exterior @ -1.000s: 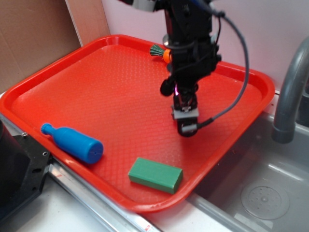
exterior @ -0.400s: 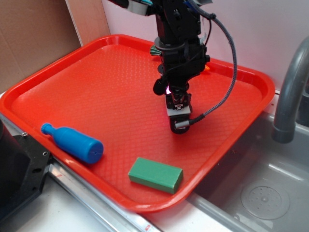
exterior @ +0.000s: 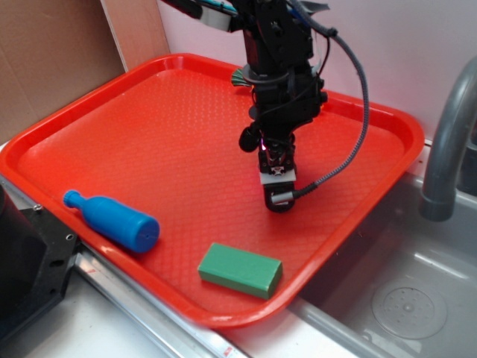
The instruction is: Grab the rock.
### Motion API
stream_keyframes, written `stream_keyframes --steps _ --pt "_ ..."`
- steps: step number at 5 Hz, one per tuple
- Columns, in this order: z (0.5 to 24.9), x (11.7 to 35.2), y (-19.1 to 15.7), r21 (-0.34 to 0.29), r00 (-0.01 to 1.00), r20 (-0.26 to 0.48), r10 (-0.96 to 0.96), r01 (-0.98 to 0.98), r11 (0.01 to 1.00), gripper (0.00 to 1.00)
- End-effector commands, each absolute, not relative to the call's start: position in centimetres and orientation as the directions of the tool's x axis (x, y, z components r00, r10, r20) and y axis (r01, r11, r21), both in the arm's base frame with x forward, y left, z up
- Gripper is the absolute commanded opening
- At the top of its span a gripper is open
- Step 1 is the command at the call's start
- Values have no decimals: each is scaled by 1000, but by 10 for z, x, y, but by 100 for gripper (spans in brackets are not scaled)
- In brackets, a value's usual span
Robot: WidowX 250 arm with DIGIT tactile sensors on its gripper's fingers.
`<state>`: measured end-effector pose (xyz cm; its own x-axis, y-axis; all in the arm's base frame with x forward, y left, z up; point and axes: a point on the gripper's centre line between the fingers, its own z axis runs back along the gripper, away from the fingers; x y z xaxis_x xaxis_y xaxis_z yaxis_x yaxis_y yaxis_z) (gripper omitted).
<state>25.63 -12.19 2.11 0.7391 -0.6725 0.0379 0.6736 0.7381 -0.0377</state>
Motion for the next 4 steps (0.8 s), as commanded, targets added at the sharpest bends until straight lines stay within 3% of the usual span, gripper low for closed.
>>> stream_keyframes --steps 1,2,3,4 --pt "23 232 -149 -9 714 51 -698 699 715 85" --pt "31 229 -147 -7 722 71 -688 690 723 0" --pt "40 222 -142 -17 732 100 -674 679 734 0" --pt "68 219 -125 -19 779 120 -616 622 783 0"
